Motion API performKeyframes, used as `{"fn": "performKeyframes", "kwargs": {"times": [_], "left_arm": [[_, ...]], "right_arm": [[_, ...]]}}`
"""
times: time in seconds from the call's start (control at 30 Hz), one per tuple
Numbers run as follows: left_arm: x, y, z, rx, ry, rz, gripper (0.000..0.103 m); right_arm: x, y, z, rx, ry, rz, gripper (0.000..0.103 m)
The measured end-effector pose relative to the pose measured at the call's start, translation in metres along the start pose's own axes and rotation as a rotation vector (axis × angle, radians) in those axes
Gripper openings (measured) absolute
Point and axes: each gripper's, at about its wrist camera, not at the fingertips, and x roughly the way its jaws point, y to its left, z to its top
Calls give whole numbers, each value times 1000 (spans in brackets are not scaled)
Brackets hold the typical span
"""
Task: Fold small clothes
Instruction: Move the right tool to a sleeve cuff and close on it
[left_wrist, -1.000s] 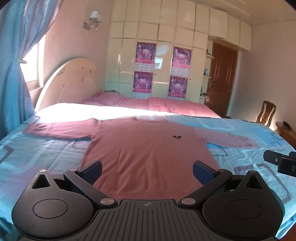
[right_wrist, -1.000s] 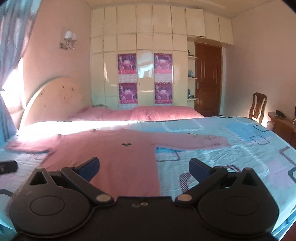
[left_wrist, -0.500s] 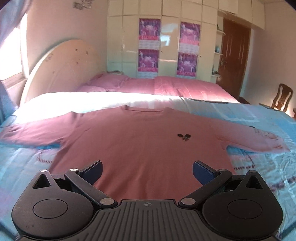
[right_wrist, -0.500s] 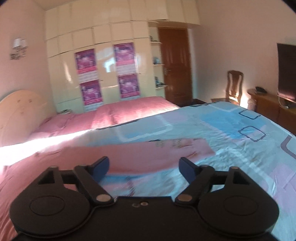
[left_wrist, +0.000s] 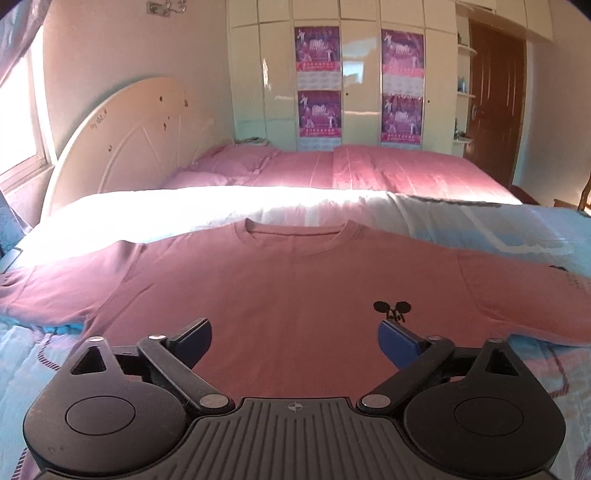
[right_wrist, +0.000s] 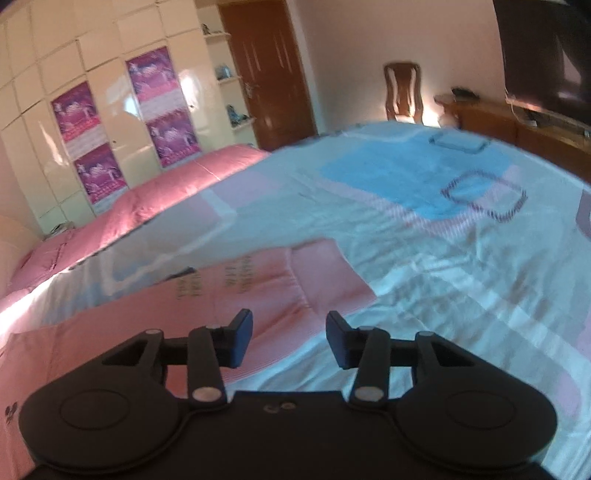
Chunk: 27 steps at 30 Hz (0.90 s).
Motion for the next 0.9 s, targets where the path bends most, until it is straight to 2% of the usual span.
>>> {"fn": "performKeyframes", "kwargs": {"times": [0.07, 0.17, 0.27, 0.33, 0.37, 0.4, 0.47, 0.5, 0.57, 0.6, 0.63, 0.7, 0.8, 0.9], "left_arm": [[11, -1, 2, -10, 27, -11, 81], [24, -5, 3, -14, 50, -9, 81], [33, -9, 4, -9, 66, -17, 81], [39, -12, 4, -3, 79, -23, 81], [42, -13, 4, 1, 87, -25, 81], [43, -14, 4, 7, 89, -25, 81], [46, -14, 5, 20, 90, -25, 81], [47, -13, 6, 25, 86, -21, 81], [50, -11, 6, 43, 87, -18, 81], [53, -9, 6, 53, 99, -14, 81], [57, -7, 6, 59, 111, -12, 81], [61, 1, 5, 61, 131, -17, 81], [67, 14, 5, 69, 143, -19, 81], [79, 31, 3, 68, 182, -26, 81]], "right_arm": [[15, -8, -2, 29, 25, -5, 44], [34, -22, -3, 101, 57, 4, 45], [52, -39, -4, 206, 92, 66, 48], [57, -42, -4, 221, 71, 86, 47], [58, -40, -3, 207, 64, 92, 33], [61, -38, -1, 192, 63, 94, 9], [61, -36, 6, 170, 58, 112, 9], [55, -34, 11, 142, 23, 114, 9], [39, -19, 20, 3, -75, 90, 9], [41, -14, 22, -47, -82, 56, 9], [51, -14, 22, -65, -48, 13, 9], [80, -21, 19, -27, 89, -35, 9], [76, -5, 20, -93, 47, -49, 9], [71, 8, 22, -91, 35, -48, 9]]}}
